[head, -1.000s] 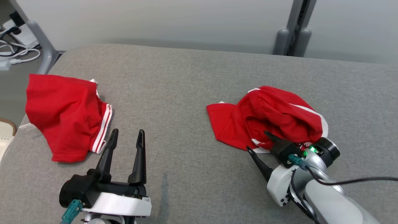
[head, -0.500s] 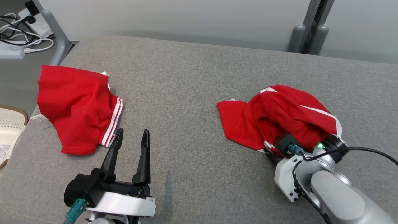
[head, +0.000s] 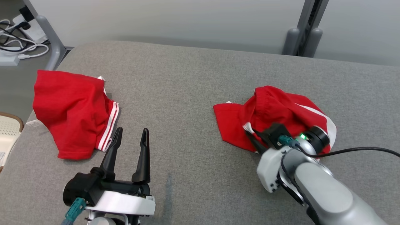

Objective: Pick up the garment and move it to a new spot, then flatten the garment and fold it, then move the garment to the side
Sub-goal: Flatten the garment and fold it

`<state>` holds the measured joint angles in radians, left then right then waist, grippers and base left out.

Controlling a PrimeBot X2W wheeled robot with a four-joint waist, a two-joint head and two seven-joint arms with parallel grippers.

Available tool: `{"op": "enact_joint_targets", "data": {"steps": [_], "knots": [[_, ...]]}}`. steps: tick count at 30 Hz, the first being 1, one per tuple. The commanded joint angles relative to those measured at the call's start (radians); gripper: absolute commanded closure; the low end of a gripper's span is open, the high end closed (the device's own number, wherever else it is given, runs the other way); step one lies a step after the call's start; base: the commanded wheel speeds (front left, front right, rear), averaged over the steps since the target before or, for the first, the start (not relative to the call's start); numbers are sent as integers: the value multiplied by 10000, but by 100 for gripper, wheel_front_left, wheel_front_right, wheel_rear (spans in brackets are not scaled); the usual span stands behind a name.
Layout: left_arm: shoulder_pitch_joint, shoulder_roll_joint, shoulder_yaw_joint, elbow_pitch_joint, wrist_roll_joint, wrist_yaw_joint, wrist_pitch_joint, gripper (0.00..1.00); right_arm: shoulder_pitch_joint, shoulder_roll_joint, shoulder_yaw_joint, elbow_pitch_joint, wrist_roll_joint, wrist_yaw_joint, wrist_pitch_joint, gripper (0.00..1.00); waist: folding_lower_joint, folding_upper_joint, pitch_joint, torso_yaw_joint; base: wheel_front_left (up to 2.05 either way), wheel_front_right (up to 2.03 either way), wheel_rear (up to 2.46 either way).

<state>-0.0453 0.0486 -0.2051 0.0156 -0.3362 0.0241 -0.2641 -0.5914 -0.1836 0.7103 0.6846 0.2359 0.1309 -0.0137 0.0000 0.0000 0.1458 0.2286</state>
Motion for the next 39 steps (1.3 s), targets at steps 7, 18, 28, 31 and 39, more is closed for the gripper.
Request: {"op": "enact_joint_targets", "data": {"steps": [7, 18, 28, 31, 39], "knots": [[156, 35, 191, 71, 158, -29, 6, 0, -1155, 658, 180, -1239, 1136, -2, -877, 100, 0, 0, -449, -198, 0, 0, 0], [353, 34, 176, 63, 117, 0, 6, 0, -4228, 966, -1478, -1422, 2564, -2, -2019, 100, 0, 0, -884, -528, 0, 0, 0], [502, 34, 118, -62, 67, 58, 6, 0, -2698, -241, -2307, 457, 3692, -2, -1878, 100, 0, 0, -860, -619, 0, 0, 0], [450, 34, 159, -72, 186, -8, 6, 0, -1774, -594, -2542, 1224, 4059, -1, -1803, 100, 0, 0, -709, -744, 0, 0, 0], [129, 34, 276, -1, 412, -196, 6, 0, -329, -903, -2611, 2386, 4559, -1, -1731, 100, 0, 0, -349, -1330, 0, 0, 0]]}}
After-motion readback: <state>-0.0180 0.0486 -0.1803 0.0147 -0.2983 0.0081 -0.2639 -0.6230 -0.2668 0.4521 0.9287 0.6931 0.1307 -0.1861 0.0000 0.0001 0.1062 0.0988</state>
